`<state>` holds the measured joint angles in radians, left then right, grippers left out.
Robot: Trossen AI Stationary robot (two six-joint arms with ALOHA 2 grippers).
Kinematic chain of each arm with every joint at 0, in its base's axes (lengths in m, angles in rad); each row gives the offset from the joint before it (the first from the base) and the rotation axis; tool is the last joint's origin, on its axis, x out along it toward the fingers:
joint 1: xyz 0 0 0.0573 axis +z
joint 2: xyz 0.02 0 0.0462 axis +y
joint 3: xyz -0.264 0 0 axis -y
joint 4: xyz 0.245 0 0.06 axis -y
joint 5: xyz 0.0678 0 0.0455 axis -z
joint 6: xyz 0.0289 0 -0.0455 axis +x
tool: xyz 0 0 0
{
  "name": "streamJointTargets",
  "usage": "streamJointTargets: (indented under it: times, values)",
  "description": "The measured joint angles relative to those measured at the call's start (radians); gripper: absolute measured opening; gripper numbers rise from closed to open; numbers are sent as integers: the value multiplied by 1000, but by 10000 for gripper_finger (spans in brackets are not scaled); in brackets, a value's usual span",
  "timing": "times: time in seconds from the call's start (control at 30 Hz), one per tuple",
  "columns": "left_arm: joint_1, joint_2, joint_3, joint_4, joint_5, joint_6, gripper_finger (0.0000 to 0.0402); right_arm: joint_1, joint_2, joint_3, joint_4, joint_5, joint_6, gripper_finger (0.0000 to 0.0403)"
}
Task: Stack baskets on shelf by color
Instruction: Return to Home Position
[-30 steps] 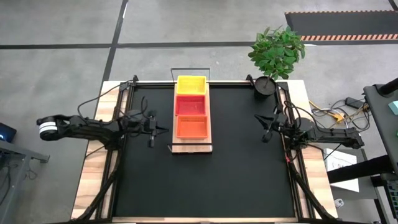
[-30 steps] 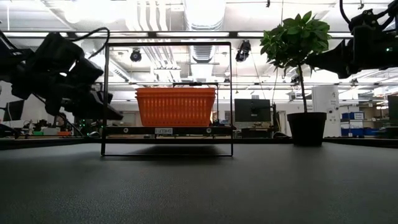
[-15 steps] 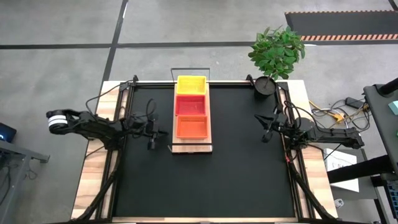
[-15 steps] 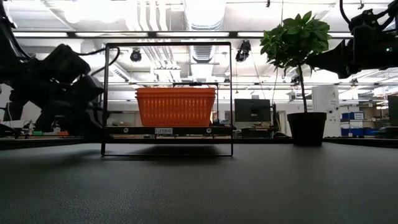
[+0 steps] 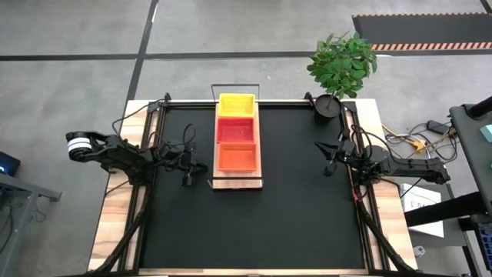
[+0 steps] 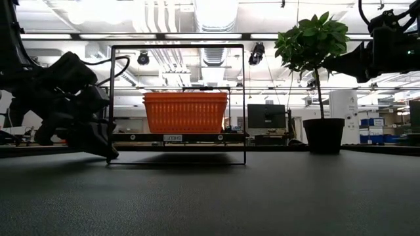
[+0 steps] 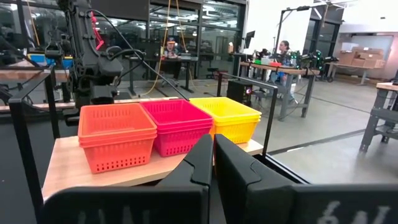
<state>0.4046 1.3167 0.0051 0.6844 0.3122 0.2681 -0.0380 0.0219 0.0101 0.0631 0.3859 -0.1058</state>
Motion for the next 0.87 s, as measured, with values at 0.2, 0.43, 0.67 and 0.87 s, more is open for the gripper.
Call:
streamJointTargets:
  times: [0.2, 0.43, 0.67, 0.87]
  values:
    - [0, -12, 3, 60, -8, 0, 2, 0, 0, 0, 0, 0, -1, 9]
    - [0, -15, 19, 60, -8, 0, 2, 0, 0, 0, 0, 0, 0, 9]
    - [0, -15, 28, 63, -8, 0, 2, 0, 0, 0, 0, 0, -1, 9]
    - [0, -15, 28, 64, -7, 0, 2, 0, 0, 0, 0, 0, 0, 9]
